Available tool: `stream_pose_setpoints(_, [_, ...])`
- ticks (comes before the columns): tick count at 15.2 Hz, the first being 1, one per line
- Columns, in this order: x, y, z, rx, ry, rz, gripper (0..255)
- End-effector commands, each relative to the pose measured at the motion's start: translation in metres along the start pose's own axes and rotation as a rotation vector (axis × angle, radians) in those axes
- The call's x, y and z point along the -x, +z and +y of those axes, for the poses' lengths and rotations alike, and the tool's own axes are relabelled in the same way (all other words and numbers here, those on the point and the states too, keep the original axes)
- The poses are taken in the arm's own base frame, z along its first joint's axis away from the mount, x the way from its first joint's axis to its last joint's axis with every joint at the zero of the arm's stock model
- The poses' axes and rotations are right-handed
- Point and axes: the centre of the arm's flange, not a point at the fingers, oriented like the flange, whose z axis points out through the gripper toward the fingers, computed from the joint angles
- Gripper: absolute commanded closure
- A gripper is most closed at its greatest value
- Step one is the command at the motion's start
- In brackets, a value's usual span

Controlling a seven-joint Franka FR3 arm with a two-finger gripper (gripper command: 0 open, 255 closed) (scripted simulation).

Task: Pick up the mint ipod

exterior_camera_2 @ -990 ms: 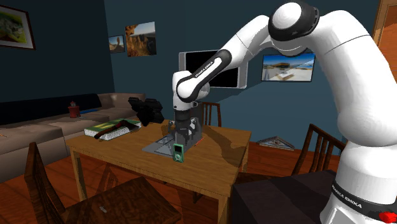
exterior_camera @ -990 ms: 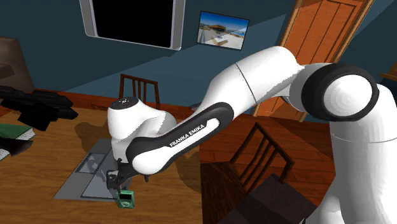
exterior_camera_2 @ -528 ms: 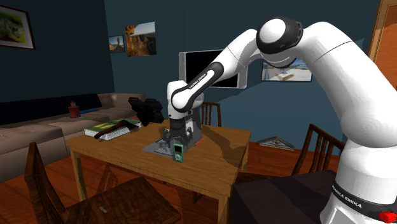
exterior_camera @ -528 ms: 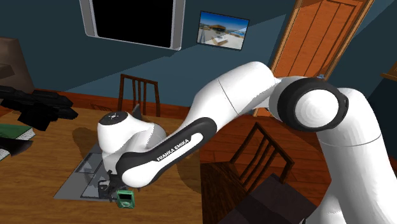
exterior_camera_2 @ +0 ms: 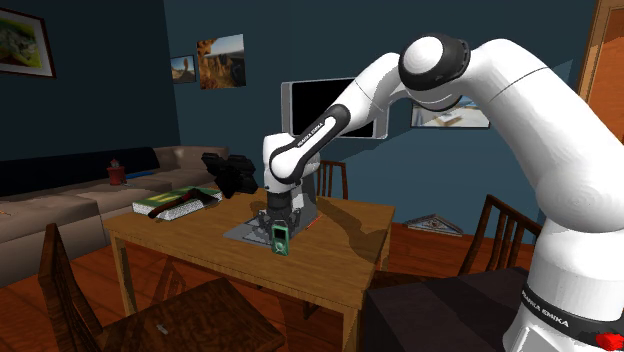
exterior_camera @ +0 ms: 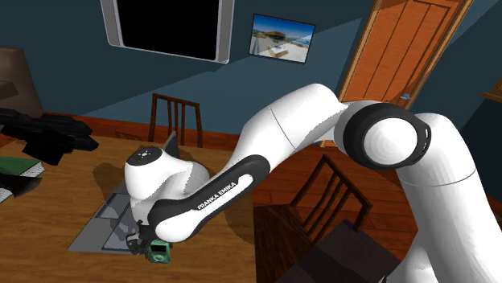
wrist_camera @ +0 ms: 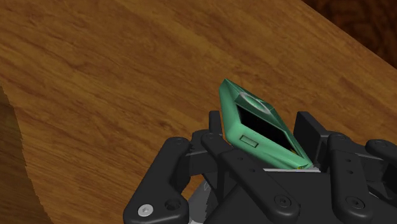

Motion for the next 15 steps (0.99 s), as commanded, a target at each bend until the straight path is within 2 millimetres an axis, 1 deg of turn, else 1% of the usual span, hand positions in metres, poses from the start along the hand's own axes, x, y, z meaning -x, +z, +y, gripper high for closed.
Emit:
stream_pose_setpoints(1, [0.0, 0.001, 0.0, 0.001, 0.0, -0.001, 255])
stream_pose_setpoints(6, [0.0, 0.001, 0.0, 0.001, 0.0, -0.001, 255])
stream_pose_setpoints(15, [0.001, -0.047, 0.0, 0.001, 0.0, -0.001, 255])
